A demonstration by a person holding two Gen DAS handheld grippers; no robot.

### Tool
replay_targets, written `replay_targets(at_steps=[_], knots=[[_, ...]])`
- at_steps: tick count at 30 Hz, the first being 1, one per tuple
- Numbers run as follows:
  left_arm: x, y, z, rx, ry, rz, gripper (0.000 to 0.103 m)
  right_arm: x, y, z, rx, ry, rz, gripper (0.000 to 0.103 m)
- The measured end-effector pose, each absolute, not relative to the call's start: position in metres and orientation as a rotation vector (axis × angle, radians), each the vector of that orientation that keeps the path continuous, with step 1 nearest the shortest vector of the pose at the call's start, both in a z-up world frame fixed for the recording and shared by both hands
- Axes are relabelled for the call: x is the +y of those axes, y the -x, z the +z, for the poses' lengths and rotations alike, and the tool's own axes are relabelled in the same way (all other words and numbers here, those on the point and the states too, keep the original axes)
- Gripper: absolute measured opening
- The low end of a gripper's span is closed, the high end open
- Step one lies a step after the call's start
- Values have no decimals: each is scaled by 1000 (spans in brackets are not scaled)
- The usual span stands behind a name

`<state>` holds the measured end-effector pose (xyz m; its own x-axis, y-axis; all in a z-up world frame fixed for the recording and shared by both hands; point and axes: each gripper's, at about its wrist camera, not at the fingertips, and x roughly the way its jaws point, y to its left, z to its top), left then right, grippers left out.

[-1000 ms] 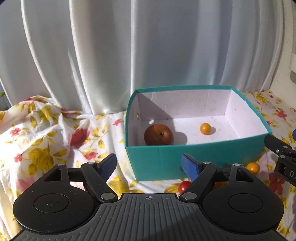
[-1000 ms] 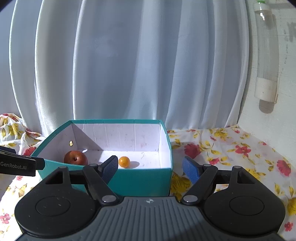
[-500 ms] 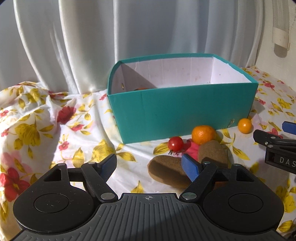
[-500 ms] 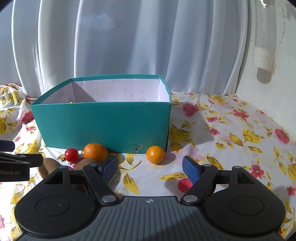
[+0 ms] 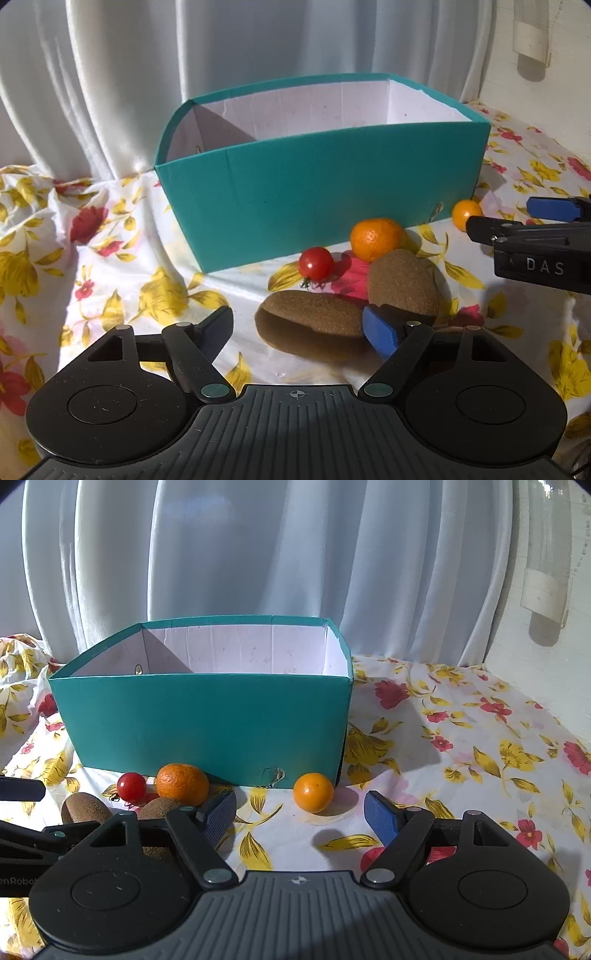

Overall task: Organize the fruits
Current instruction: 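Move both tools back toward the kiwis and remaining fruit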

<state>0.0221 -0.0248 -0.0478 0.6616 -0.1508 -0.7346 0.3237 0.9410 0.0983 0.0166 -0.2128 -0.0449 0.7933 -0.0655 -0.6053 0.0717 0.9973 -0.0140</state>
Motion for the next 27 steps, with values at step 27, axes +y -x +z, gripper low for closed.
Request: replay_targets(at_steps=[27], knots=[[-7,-40,-63,853,-121,-363,87,-214,-69,-81,740,53,-36,58]])
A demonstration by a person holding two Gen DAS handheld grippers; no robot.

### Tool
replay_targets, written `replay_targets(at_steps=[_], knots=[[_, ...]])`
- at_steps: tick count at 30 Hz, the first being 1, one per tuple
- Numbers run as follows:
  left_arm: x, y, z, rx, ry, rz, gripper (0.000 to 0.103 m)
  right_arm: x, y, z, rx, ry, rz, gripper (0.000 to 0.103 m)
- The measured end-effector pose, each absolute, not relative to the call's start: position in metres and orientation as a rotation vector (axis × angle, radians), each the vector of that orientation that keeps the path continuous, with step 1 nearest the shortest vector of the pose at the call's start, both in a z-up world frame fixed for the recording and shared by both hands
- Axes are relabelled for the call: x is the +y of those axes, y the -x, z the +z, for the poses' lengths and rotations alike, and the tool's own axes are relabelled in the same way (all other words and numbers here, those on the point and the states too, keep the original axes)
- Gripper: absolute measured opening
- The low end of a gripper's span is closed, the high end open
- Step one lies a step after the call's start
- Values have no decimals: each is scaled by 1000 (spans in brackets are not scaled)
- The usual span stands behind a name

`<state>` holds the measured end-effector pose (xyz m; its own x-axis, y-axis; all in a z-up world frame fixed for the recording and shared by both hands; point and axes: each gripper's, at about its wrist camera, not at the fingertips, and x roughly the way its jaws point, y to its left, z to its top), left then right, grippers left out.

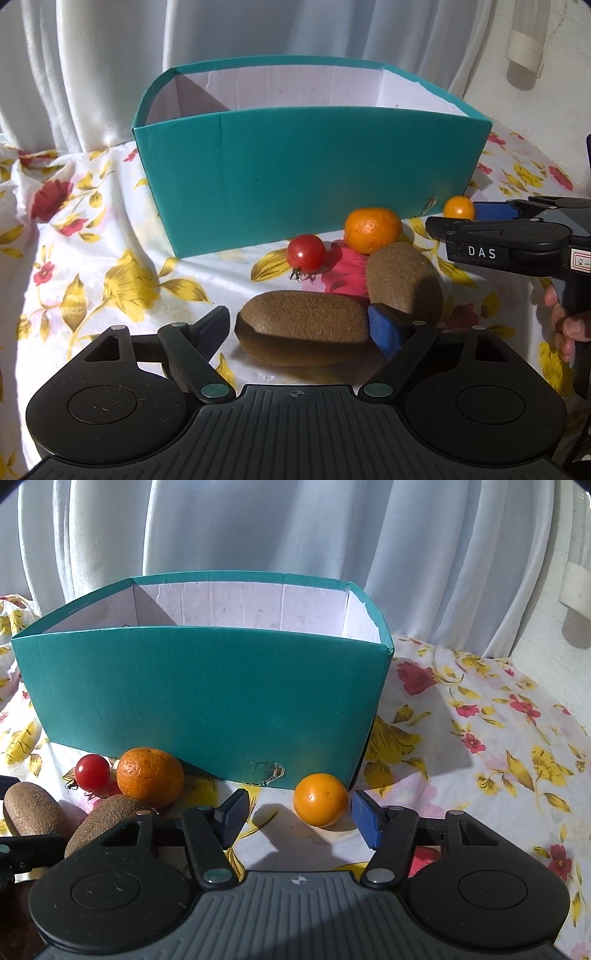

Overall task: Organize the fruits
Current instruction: 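Move both tools back toward the kiwis and remaining fruit, then grasp a kiwi with the left tool while the right tool grasps a kumquat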

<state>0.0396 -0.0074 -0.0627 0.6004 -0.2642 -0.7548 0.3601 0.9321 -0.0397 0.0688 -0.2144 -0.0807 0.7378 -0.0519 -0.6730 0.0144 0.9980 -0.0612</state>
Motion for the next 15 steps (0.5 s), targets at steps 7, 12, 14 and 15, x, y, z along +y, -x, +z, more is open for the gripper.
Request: replay_targets(at_steps=[7,12,14,15], knots=[[-7,-38,-62,863,-126,-394,82,-219,-71,-85,756,29,-25,46],[-5,-36,-62,862,-124,-402,80,-219,-73,-86,742,37,-23,37],[-6,-35,-62,862,-127,-400,80,-218,-73,-86,739,34,-9,30],[-6,-35,-62,861,-125,-400,80,-218,-73,-86,740,31,-9,30]])
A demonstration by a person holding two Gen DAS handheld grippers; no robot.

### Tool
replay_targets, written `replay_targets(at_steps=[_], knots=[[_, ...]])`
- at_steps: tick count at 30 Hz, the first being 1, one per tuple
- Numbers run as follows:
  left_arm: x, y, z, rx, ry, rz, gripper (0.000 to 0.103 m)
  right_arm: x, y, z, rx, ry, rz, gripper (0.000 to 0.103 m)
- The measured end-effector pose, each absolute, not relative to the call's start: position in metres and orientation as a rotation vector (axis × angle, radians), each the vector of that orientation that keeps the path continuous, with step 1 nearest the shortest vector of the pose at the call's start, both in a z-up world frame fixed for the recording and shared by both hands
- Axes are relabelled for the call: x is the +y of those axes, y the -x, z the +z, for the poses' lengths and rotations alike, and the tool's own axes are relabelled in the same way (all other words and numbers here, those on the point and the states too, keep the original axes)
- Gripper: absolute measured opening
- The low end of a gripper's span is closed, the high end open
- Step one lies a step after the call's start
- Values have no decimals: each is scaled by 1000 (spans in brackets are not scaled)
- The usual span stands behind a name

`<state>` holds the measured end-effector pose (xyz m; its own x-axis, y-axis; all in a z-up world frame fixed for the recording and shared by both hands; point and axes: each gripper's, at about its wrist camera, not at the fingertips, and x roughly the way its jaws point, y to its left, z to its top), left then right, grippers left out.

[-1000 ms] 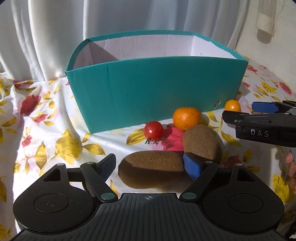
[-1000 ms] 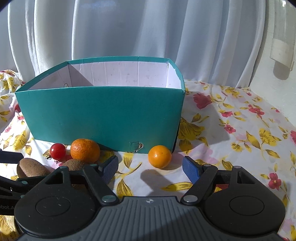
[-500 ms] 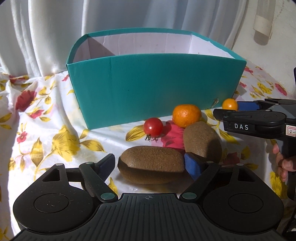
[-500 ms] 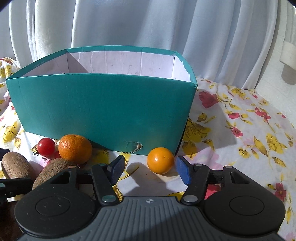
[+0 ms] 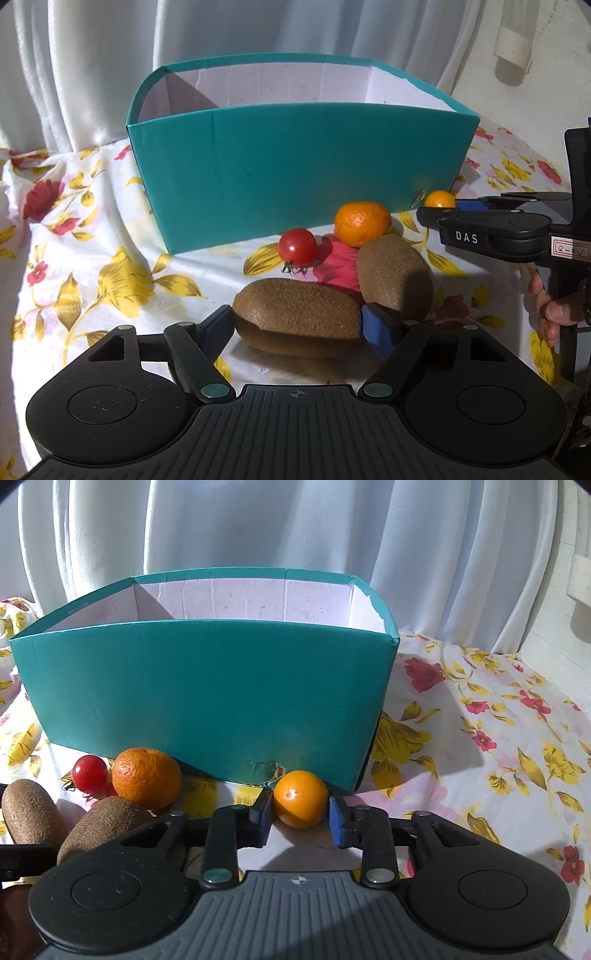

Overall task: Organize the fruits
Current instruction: 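Grasp a kiwi with the left tool while the right tool grasps a kumquat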

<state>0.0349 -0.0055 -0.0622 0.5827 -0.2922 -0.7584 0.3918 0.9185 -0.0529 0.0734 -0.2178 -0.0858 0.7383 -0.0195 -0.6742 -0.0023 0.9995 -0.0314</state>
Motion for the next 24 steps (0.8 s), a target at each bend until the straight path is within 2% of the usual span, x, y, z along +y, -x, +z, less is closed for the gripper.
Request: replay_targets(at_steps=[13,18,24], knots=[[-8,-20,-49,813,-190,-337,78,-219,-46,-56,699,7,-15,30],[-7,-12,-24,767,-178,-321,78,-215,-37,-35,655,13,-1,30],[-11,-20,29,677,-156,-238,78,-210,-34,-2,596,7,15,30]])
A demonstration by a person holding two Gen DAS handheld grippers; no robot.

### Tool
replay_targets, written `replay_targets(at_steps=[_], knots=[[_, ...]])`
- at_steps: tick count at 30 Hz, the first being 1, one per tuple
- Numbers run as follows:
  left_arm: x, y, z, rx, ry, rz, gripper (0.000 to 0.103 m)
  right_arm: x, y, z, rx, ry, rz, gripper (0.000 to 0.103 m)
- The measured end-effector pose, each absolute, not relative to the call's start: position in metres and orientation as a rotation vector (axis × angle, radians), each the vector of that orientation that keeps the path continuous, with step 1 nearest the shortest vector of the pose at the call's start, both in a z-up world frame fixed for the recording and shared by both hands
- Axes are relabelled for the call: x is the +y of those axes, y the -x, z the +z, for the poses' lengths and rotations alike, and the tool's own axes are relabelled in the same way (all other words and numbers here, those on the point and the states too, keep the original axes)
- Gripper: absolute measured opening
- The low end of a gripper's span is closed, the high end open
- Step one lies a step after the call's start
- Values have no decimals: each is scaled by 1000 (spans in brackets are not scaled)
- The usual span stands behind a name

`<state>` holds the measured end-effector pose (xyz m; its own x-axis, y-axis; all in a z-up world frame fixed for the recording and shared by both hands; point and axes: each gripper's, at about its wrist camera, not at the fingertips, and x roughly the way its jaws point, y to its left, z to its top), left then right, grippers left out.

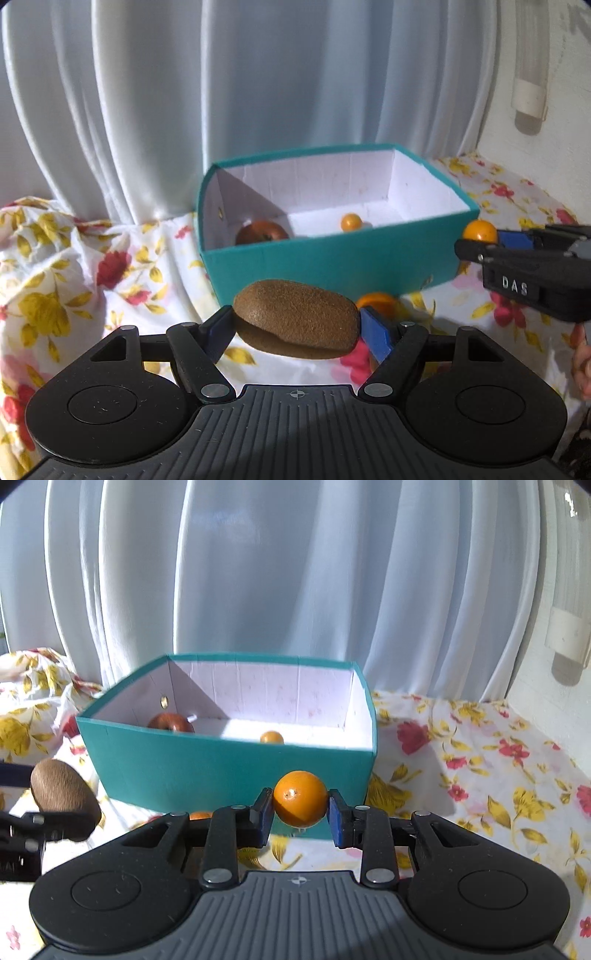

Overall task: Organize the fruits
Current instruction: 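Grasp a kiwi with the left tool while the right tool grasps a kumquat, then carry kiwi and kumquat over the teal box and open both tools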

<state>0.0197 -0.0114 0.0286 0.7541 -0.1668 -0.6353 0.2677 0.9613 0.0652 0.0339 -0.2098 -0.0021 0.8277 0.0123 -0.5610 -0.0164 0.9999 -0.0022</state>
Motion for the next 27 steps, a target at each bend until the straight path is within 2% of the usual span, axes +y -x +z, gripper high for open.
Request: replay_targets(at_steps=[4,13,19,27], knots=[[-16,-35,63,606,-145,-184,78,-206,-37,23,530,29,32,30],[-25,-72,110,568,-98,-83,78,-203,-63,76,438,35,8,30],[-27,-81,121,543,-81,-42,78,-201,-77,90,423,-16,5,30],[-22,-93,102,590,-75,-20,78,-201,-85,83,439,-43,0,30]])
